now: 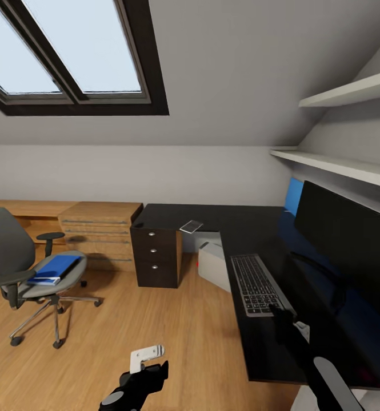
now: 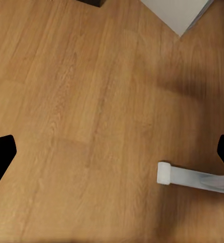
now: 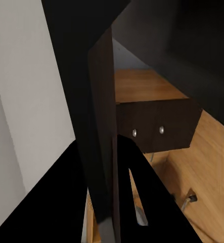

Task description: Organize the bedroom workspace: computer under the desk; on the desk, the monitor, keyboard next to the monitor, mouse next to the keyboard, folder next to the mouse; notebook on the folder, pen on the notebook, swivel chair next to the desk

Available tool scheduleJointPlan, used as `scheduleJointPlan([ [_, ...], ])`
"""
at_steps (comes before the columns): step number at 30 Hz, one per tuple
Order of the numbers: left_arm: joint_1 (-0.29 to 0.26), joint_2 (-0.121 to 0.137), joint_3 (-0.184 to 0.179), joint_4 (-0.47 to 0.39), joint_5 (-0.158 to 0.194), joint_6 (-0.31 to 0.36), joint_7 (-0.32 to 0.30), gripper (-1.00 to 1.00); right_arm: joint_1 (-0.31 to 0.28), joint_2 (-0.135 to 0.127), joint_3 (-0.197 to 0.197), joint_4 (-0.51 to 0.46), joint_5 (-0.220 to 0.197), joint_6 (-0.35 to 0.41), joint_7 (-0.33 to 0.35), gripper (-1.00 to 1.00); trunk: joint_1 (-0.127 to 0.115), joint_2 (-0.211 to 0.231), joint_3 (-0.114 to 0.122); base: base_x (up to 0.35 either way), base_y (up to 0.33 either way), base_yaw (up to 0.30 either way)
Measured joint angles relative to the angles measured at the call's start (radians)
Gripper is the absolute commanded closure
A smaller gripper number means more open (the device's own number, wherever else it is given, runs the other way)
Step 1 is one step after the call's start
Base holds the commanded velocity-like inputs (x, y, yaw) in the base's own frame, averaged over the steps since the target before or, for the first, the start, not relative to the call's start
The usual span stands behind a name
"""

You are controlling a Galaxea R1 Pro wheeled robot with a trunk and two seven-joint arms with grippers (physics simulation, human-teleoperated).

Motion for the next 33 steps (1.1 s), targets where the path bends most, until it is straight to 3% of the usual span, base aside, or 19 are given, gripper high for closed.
scheduleJointPlan([
  [19, 0.0, 0.001, 0.0, 0.0, -0.001, -0.005, -0.004, -1.0, -0.003, -0.011, -0.006, 0.036, 0.002, -0.002, 0.0, 1.0, 0.0, 0.0, 0.0, 0.184, -0.259, 0.0],
  [29, 0.0, 0.002, -0.002, 0.0, -0.001, -0.005, -0.005, -1.0, -0.004, -0.01, -0.006, 0.048, 0.001, -0.004, 0.0, 1.0, 0.0, 0.0, 0.0, 0.03, -0.128, 0.0],
  [33, 0.0, 0.002, -0.002, 0.0, -0.001, -0.005, -0.005, -1.0, -0.004, -0.004, -0.004, 0.053, 0.0, -0.058, 0.0, 1.0, 0.0, 0.0, 0.0, 0.0, -0.012, 0.0],
])
